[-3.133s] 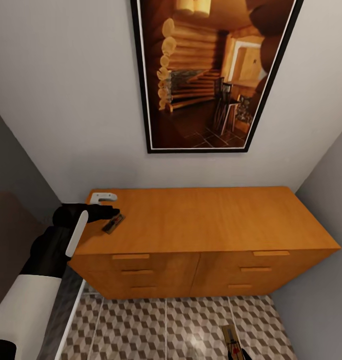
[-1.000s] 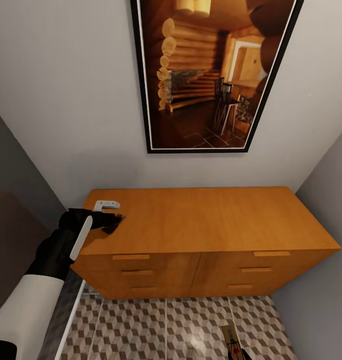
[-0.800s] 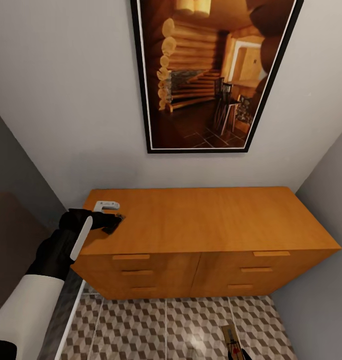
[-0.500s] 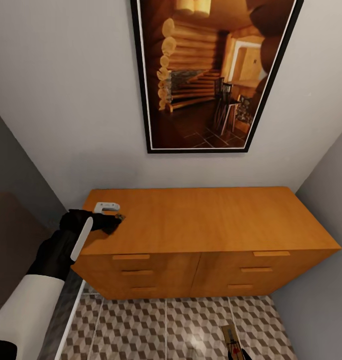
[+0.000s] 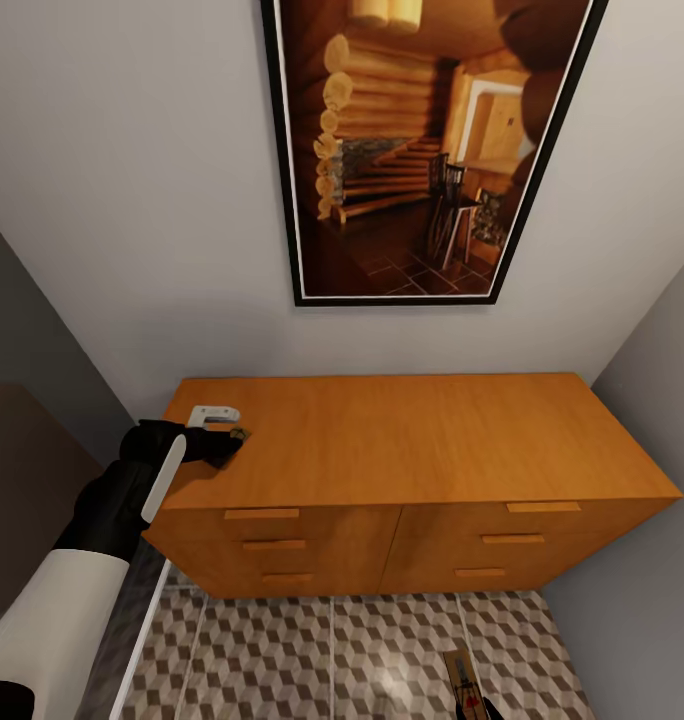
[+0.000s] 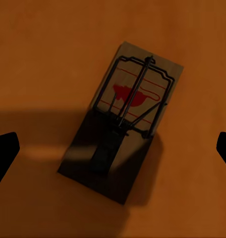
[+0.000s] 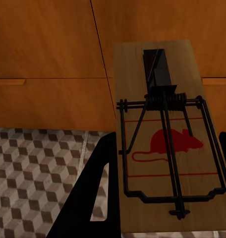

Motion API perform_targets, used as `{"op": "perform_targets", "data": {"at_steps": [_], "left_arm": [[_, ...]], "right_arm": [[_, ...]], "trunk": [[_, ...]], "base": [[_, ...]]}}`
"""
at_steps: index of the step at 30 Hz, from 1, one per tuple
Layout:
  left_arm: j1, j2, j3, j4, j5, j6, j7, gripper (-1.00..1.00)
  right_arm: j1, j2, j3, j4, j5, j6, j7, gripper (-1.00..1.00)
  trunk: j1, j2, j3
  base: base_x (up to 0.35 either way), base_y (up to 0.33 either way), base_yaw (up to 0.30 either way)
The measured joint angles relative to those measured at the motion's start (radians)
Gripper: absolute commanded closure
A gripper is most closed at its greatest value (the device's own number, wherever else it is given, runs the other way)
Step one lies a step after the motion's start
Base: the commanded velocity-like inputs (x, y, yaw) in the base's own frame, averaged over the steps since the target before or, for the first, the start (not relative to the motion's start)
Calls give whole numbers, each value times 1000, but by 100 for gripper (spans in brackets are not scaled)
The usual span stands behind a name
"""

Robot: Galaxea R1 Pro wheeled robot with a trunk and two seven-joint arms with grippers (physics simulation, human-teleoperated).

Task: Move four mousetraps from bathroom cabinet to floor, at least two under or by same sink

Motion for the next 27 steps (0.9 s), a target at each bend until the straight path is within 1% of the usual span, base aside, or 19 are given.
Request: {"op": "perform_targets", "data": {"at_steps": [9,27], "left_arm": [[0,0,0,1,0,-4,0,-100],[0,-1,0,0,0,-4,0,-100]], "right_arm": [[0,0,0,0,0,0,0,100],[0,0,0,0,0,-1,0,100]], "trunk": [[0,0,-9],[0,0,-10]], "base": [[0,0,0],[0,0,0]]}}
